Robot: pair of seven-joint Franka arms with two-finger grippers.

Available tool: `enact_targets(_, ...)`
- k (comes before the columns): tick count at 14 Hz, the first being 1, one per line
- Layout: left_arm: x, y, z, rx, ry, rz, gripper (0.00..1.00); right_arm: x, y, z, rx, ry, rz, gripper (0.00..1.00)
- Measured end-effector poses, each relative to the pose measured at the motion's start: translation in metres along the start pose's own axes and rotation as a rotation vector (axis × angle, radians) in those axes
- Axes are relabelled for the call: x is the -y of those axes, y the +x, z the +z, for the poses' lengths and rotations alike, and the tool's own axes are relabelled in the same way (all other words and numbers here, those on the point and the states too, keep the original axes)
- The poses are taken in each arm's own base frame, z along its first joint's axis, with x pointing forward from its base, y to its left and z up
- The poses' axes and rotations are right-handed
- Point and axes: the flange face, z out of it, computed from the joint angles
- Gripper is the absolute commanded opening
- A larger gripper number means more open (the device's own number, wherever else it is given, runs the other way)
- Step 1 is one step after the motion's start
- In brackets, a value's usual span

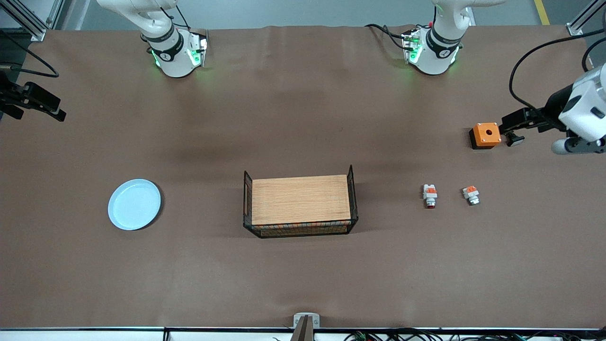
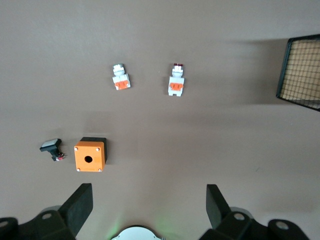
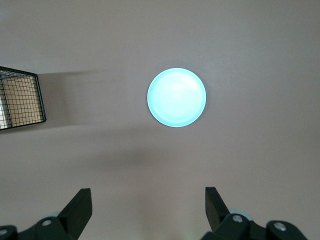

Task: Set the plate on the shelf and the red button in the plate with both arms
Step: 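Move the left gripper toward the red-capped push button, then lower the left gripper and grasp the red-capped push button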

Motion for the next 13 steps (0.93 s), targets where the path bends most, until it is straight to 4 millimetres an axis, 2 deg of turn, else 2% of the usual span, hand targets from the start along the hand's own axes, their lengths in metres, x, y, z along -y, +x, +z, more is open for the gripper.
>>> enact_targets(3,0.001,0.02,0.039,0.045,0.001,-0.007,1.0,0.0,0.0,0.0,0.0,0.0,0.001,1.0)
enact_targets(8,0.003,0.043,0.119,-0.011,-0.009,-0.028,1.0,-0.001,0.0,0.0,0.0,0.0,0.001,1.0)
enact_targets(13,-0.027,0.055,0.18,-0.084,-0.016,-0.027,1.0,-0.001,0.0,0.0,0.001,0.0,0.002,1.0)
